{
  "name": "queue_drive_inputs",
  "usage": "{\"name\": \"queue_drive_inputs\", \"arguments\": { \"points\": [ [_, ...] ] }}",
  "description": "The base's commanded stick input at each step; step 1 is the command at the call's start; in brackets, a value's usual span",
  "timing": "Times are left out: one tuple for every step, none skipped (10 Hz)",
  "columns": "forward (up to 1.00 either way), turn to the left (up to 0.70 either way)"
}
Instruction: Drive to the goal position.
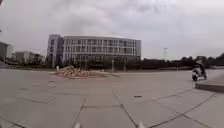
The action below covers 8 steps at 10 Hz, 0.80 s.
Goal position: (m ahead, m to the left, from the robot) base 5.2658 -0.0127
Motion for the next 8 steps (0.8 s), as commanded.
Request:
{"name": "queue_drive_inputs", "arguments": {
  "points": [
    [0.5,0.0],
    [0.5,0.0],
    [0.5,0.0],
    [0.5,0.0],
    [0.5,0.0],
    [0.5,0.0],
    [0.5,0.0],
    [0.5,0.0]
  ]
}}
